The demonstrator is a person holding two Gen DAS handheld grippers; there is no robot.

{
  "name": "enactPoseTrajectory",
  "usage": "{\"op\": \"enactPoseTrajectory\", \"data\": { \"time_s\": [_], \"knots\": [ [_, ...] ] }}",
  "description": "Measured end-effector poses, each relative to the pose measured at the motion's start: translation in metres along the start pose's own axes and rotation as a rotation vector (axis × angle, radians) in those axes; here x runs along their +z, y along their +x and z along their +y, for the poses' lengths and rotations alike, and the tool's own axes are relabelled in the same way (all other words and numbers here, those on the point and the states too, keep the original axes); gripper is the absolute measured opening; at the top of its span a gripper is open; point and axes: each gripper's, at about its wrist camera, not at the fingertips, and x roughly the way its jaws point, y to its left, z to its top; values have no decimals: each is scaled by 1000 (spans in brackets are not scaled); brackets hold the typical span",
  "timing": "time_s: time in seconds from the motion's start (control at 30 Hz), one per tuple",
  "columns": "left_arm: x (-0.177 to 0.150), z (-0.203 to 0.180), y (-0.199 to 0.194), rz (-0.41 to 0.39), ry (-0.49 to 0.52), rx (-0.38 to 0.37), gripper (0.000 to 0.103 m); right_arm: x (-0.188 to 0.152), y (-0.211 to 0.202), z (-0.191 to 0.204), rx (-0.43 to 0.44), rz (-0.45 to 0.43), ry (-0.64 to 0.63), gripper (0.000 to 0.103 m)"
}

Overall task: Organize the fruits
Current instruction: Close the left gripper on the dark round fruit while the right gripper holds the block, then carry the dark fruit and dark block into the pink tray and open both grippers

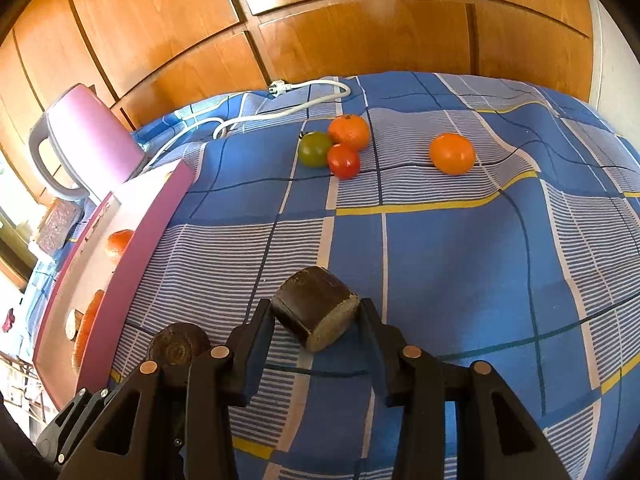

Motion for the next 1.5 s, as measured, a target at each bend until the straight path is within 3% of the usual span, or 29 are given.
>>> {"op": "enactPoseTrajectory", "data": {
  "time_s": [0.77,1.5],
  "knots": [
    [1,5,-16,-43,-27,17,36,-4,-11,14,118,-18,-37,43],
    [12,30,-55,-179,-90,89,36,-7,-37,46,270,-118,-102,43]
  ]
}}
